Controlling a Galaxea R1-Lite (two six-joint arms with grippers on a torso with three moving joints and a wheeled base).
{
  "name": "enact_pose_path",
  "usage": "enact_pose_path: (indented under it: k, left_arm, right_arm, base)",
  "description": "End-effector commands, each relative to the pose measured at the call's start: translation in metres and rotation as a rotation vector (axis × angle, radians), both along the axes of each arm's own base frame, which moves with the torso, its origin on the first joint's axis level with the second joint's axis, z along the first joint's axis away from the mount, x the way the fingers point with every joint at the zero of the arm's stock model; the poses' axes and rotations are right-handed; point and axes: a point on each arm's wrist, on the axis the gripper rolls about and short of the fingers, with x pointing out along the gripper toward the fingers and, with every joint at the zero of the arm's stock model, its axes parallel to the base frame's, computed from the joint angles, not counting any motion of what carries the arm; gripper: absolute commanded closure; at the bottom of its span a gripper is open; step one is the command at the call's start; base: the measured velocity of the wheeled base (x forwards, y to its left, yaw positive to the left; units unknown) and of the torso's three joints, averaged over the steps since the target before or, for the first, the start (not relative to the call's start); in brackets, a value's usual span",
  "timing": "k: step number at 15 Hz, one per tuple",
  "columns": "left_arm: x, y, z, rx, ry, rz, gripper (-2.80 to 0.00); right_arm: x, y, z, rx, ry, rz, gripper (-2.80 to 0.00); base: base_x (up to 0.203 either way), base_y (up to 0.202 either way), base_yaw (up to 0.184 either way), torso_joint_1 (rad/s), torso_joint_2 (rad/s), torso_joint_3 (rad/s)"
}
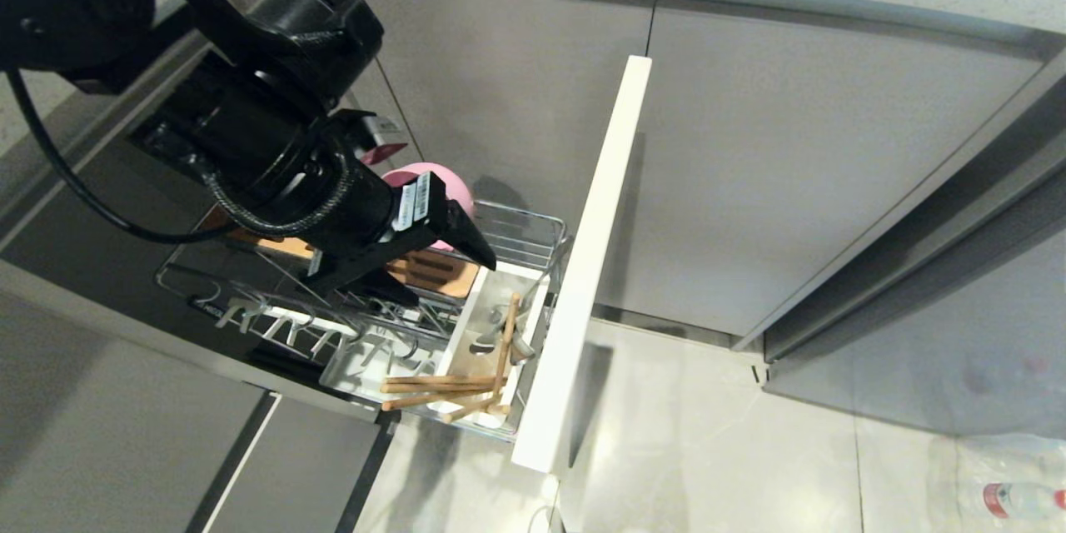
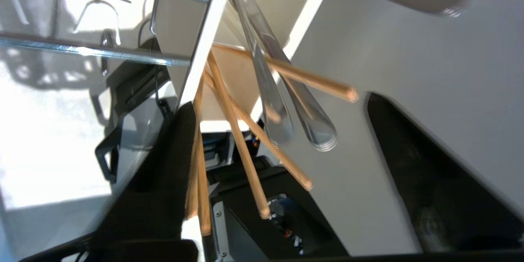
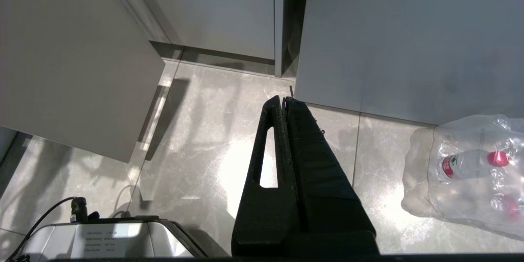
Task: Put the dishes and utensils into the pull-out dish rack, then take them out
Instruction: Pick up the plate and place it in the cupboard
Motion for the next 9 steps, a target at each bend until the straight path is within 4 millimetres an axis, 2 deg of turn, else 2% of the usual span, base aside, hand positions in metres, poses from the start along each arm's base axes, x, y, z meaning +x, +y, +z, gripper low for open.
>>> enact_pose_path:
  k: [1, 8, 9]
  left_arm:
    - [-0.018, 0.011, 0.016, -0.029, -0.045, 0.000, 0.00]
    - [-0.065, 0.035, 0.052, -0.108, -0.179, -0.018, 0.00]
    - [-0.078, 0.043, 0.060, -0.129, -0.218, -0.023, 0.00]
  right_arm:
    - [0.000, 0.000, 0.000, 0.001, 0.002, 0.000, 0.00]
    - [0.000, 0.000, 0.000, 0.001, 0.002, 0.000, 0.00]
    - [0.000, 0.000, 0.000, 0.001, 0.002, 0.000, 0.00]
  base:
    - [0.000, 0.000, 0.000, 0.000, 0.00, 0.000]
    - [0.000, 0.000, 0.000, 0.000, 0.00, 0.000]
    - [0.000, 0.000, 0.000, 0.000, 0.00, 0.000]
